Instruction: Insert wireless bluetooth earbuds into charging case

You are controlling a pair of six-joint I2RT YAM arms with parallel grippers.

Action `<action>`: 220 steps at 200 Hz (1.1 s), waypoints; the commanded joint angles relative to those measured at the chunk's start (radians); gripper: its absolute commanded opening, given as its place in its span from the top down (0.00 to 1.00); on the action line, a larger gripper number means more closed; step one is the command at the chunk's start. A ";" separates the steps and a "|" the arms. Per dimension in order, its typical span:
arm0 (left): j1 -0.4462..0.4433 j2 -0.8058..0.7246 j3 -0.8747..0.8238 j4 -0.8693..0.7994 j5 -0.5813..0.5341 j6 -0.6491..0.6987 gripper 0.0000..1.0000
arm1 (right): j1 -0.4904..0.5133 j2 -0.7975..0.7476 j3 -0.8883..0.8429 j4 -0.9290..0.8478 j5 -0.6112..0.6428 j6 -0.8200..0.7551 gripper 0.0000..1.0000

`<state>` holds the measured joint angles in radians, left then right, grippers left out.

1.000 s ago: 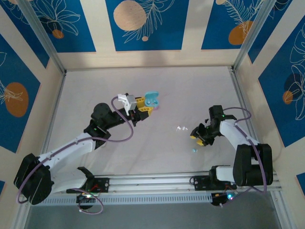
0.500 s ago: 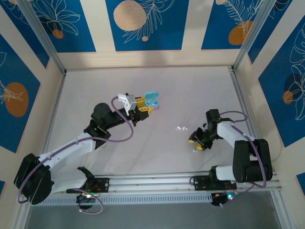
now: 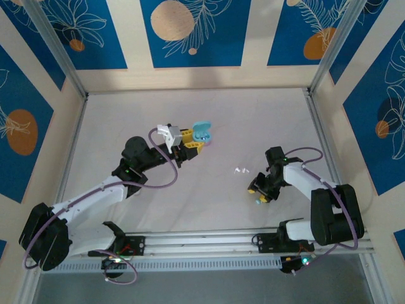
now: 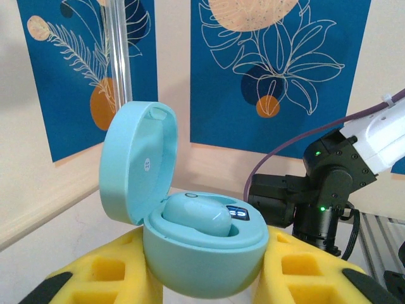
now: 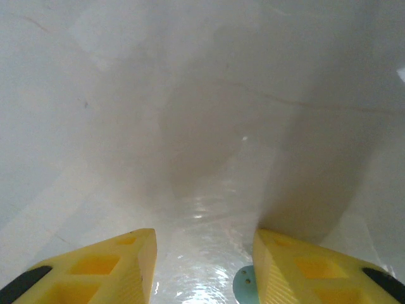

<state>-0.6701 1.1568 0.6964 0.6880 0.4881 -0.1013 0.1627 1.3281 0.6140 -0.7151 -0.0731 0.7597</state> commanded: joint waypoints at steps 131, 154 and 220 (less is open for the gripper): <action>-0.012 0.006 0.019 0.036 0.000 -0.003 0.69 | -0.035 0.054 0.063 -0.039 -0.015 -0.072 0.52; -0.013 0.009 0.019 0.035 0.000 -0.001 0.69 | 0.001 0.046 0.059 -0.069 0.030 -0.021 0.53; -0.013 0.004 0.017 0.035 0.002 0.002 0.69 | 0.050 0.031 0.067 -0.127 0.136 0.029 0.57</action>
<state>-0.6701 1.1671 0.6964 0.6918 0.4881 -0.1020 0.2020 1.3773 0.6739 -0.7906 0.0216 0.7593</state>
